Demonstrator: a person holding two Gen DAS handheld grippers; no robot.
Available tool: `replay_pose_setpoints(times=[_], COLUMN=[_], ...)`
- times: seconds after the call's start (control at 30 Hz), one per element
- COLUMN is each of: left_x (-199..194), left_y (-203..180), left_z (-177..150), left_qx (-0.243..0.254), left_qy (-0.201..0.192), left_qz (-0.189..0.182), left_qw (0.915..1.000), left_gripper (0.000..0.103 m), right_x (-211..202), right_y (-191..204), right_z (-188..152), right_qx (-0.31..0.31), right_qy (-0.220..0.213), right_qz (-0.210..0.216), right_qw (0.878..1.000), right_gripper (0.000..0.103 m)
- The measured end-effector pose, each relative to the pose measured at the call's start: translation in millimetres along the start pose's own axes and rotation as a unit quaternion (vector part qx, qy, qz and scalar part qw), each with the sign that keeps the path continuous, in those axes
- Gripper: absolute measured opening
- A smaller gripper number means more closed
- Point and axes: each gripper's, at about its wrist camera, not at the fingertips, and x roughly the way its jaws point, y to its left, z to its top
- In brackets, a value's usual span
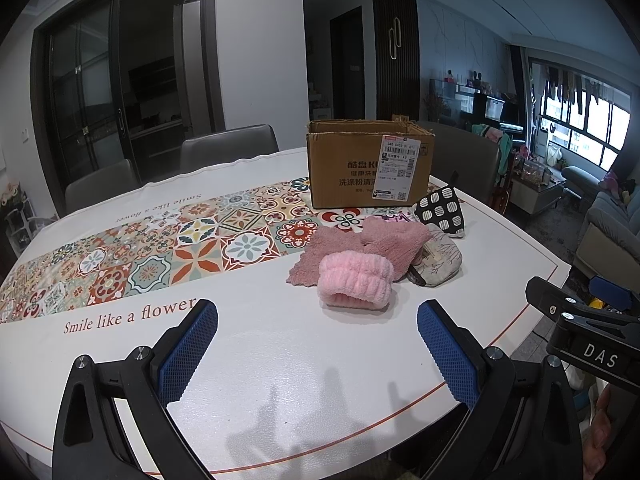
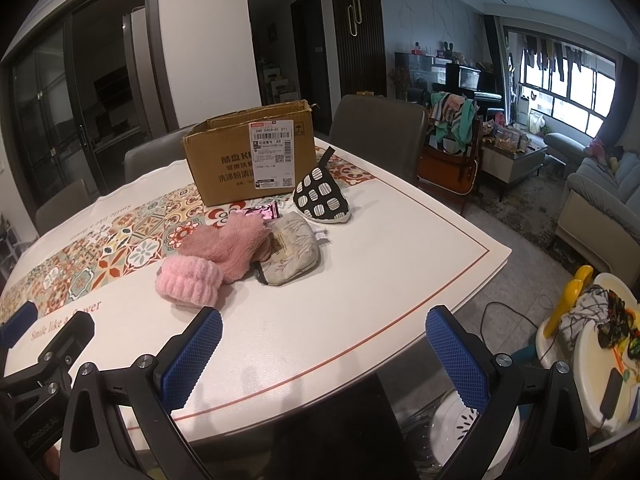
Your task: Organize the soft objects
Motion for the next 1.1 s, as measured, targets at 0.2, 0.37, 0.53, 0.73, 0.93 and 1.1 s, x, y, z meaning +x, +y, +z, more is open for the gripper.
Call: replay_pose_setpoints(times=[0.2,0.37,0.53,0.73,0.93,1.1], left_x=[-1.2,2.1,9.7,23.2,46.6,66.0], left_y=[-0.9,-3.9,-6.0,-9.3,-16.4,-21.1], left_z=[0.7,1.5,0.5,3.5,10.7,13.9], left_qx=[0.000,0.001,0.000,0.000,0.005,0.005], left_qy=[0.000,0.003,0.002,0.002,0.011,0.028], left_qz=[-0.002,-0.009,-0.014,-0.021,-0.030,-0.029], left_qw=[1.0000,1.0000,0.9999,0.9998,0.9995,0.9992], left_gripper=[0.102,0.102,0.102,0.101,0.097,0.092], right_x=[1.6,5.4,9.0,23.5,39.8,58.6], right_y=[-0.4,-0.4,-5.2,-4.9,-4.6,-3.4], right_z=[-0.4,-1.5,-1.4,0.5,7.7,17.1], right_qx=[0.000,0.001,0.004,0.005,-0.006,-0.013], right_qy=[0.001,0.004,0.011,0.017,0.016,0.018], right_qz=[0.000,0.002,0.006,0.012,0.015,0.028], right_qw=[1.000,1.000,1.000,1.000,1.000,0.999], right_gripper=[0.103,0.103,0.103,0.103,0.103,0.102])
